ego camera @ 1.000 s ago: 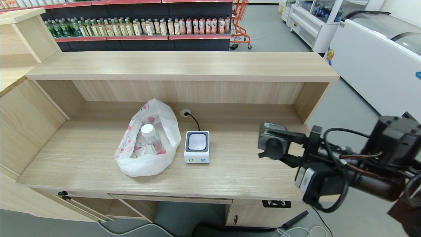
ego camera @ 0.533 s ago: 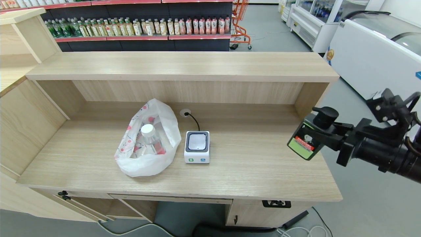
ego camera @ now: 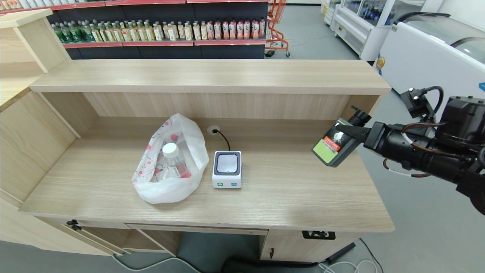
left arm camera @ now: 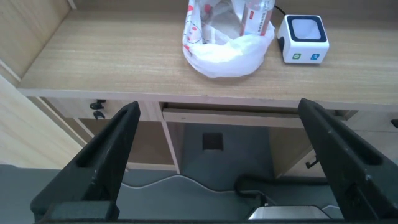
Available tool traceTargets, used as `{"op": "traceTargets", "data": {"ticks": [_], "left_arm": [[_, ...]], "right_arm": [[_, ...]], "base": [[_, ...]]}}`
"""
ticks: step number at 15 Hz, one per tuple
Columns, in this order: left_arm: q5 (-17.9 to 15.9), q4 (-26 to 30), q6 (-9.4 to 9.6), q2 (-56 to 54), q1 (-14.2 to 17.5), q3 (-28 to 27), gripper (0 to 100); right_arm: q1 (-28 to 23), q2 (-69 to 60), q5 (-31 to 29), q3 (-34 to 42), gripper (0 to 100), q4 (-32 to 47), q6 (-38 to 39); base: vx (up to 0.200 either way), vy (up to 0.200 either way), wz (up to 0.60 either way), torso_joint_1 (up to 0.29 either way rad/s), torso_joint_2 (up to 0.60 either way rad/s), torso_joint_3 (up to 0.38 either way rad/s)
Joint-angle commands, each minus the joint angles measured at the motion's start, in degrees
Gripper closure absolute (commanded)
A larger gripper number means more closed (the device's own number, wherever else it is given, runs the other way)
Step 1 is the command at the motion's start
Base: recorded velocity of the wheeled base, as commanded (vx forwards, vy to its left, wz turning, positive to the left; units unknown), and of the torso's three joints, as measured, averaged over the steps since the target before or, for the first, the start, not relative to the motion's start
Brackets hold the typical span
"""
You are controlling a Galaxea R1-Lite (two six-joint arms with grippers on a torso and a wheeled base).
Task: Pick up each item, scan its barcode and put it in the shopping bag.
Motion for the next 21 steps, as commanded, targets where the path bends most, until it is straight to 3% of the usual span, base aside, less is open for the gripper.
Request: {"op": "traceTargets", "data": {"ticks": [1, 11, 16, 21], "left_arm": [[-0.02, -0.02, 0.07, 0.01, -0.02, 0.00, 0], [-0.02, -0.02, 0.16, 0.01, -0.02, 0.00, 0], [-0.02, -0.02, -0.02, 0.01, -0.02, 0.00, 0], [-0.10, -0.02, 0.16, 0.01, -0.02, 0.00, 0]], "right_arm": [[0.96, 1.74, -0.02, -0.19, 100, -0.11, -0.17], [4.74, 1.30, 0.07, 0.16, 100, -0.11, -0.35], [6.41, 4.55, -0.10, -1.16, 100, -0.29, -0.43], [8.08, 12.90, -0.19, -9.69, 100, -0.29, -4.13]], "base": [[0.000, 0.000, 0.00, 0.000, 0.00, 0.000], [0.000, 0.000, 0.00, 0.000, 0.00, 0.000], [0.000, 0.200, 0.00, 0.003, 0.00, 0.002], [0.000, 0.200, 0.00, 0.003, 0.01, 0.000]]}}
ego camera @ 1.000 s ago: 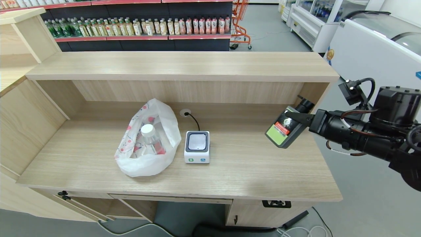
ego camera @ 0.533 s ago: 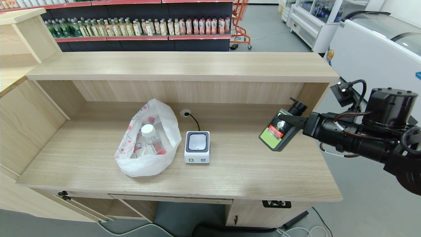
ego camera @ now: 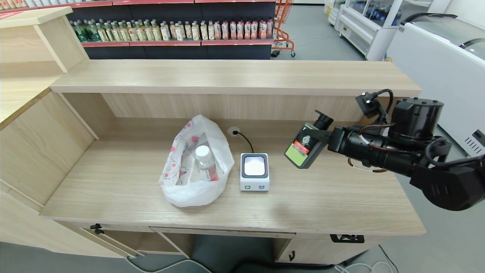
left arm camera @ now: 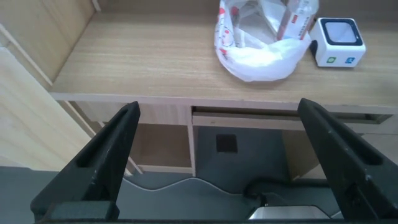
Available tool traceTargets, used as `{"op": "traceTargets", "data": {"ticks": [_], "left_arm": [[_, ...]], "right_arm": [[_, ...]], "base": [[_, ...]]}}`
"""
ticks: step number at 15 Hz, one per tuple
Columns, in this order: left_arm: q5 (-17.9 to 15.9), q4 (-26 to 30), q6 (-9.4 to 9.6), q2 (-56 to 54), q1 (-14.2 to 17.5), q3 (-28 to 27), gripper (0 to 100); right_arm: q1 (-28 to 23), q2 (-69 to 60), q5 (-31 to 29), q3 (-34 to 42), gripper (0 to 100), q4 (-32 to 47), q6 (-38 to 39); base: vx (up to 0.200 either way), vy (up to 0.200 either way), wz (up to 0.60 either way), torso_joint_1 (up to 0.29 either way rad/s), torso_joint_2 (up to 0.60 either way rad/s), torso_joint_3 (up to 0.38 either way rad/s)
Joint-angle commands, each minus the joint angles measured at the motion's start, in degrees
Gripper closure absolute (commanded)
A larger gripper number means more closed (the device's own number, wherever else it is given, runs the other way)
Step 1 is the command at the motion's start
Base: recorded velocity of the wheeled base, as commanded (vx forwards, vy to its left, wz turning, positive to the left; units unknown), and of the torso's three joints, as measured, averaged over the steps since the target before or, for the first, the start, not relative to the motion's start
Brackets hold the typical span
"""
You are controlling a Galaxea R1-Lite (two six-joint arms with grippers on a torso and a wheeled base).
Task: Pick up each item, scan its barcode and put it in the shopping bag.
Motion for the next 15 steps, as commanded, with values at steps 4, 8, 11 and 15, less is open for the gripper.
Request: {"op": "traceTargets", "data": {"ticks": [4, 8, 11, 15], "left_arm": [[-0.04, -0.02, 0.11, 0.01, 0.00, 0.00, 0], [0.05, -0.02, 0.11, 0.01, 0.00, 0.00, 0], [-0.04, -0.02, 0.11, 0.01, 0.00, 0.00, 0], [-0.04, -0.02, 0.11, 0.01, 0.00, 0.00, 0]], "right_arm": [[0.59, 10.91, 0.01, -8.10, 100, 0.20, -4.09], [1.12, 16.62, 0.01, -13.29, 100, 0.20, -4.71], [1.21, 19.34, 0.01, -14.17, 100, -0.07, -4.80], [1.21, 22.86, 0.01, -17.42, 100, -0.16, -5.06]], "base": [[0.000, 0.100, 0.00, 0.001, 0.00, 0.001], [0.000, 0.000, 0.00, 0.000, 0.00, 0.000], [0.000, 0.000, 0.00, 0.000, 0.00, 0.000], [0.000, 0.000, 0.00, 0.000, 0.00, 0.000]]}}
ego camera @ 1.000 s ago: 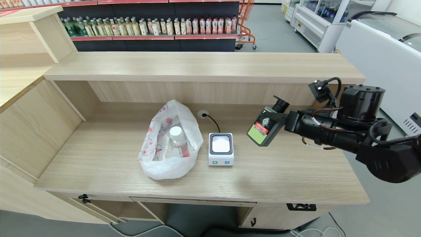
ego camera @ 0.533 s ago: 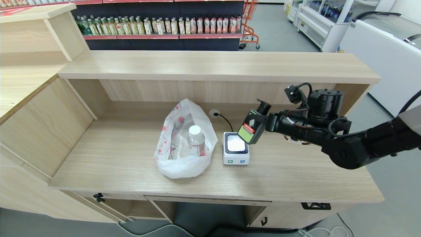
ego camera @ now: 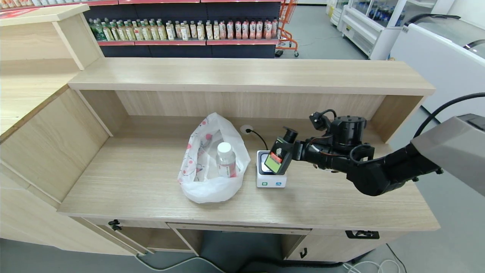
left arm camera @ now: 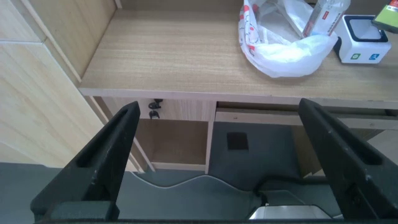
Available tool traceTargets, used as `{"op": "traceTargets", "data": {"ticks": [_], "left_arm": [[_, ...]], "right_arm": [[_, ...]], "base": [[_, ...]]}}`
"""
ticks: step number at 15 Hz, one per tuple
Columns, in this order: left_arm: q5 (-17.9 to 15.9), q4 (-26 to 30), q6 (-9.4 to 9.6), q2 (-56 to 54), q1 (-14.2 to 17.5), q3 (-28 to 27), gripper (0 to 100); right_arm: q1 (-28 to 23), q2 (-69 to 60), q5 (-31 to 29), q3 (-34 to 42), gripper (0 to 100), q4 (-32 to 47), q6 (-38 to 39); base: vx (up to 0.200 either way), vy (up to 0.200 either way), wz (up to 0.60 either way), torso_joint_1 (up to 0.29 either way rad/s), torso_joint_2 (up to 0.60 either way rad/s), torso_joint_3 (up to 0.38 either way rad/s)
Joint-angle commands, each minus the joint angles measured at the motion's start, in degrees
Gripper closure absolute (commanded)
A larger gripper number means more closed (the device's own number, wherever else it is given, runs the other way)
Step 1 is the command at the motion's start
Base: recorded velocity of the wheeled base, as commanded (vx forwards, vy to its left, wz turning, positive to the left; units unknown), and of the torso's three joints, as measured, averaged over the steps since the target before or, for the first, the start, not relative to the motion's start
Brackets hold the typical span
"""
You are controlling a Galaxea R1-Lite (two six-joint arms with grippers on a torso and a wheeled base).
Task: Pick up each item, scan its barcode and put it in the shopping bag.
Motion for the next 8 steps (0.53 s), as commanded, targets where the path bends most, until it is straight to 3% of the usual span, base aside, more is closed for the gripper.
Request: {"op": "traceTargets", "data": {"ticks": [1, 8], "left_arm": [[-0.02, -0.04, -0.01, 0.01, 0.00, 0.00, 0], [-0.02, -0.04, -0.01, 0.01, 0.00, 0.00, 0]], "right_arm": [[-0.14, 3.03, -0.03, -2.39, 100, 0.04, 0.04], [1.26, 7.86, -0.03, -8.28, 100, 0.22, -0.05]], "base": [[0.000, 0.000, 0.00, 0.000, 0.00, 0.000], [0.000, 0.000, 0.00, 0.000, 0.00, 0.000]]}}
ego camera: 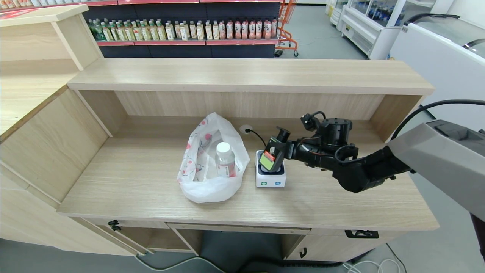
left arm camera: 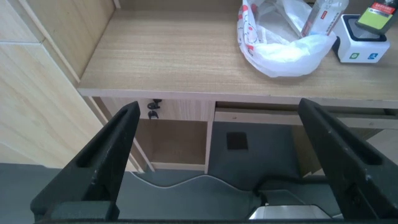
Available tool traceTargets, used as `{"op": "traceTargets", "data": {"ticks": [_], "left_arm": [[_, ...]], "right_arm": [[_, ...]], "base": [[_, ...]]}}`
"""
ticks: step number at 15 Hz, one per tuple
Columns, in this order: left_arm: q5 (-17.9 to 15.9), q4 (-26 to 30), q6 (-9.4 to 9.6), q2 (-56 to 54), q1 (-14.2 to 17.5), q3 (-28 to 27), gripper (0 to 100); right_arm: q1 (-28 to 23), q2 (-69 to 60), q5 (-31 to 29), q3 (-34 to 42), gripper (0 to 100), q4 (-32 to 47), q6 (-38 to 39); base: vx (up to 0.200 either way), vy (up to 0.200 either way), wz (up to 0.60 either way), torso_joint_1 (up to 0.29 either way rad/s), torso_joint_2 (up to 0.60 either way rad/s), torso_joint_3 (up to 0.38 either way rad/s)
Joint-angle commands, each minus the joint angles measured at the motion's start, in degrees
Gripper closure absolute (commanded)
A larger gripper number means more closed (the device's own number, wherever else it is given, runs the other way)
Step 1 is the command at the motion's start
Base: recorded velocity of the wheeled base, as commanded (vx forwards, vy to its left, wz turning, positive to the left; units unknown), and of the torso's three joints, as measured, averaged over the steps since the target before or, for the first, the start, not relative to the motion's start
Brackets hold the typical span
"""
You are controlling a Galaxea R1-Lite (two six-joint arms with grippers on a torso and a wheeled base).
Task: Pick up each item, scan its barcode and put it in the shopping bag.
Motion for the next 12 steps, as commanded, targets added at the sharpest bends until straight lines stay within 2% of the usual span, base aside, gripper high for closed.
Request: {"op": "traceTargets", "data": {"ticks": [1, 10, 12], "left_arm": [[-0.02, -0.02, 0.01, 0.01, 0.00, 0.00, 0], [-0.02, -0.02, 0.01, 0.01, 0.00, 0.00, 0], [-0.02, -0.02, 0.01, 0.01, 0.00, 0.00, 0]], "right_arm": [[0.05, 1.58, -0.06, -0.91, 100, 0.22, 0.01], [0.23, 0.88, -0.23, -0.82, 100, -0.48, -2.01], [0.58, -4.92, -2.34, 2.61, 100, -4.70, -5.53]], "base": [[0.000, 0.000, 0.00, 0.000, 0.00, 0.000], [0.000, 0.000, 0.00, 0.000, 0.00, 0.000], [0.000, 0.000, 0.00, 0.000, 0.00, 0.000]]}}
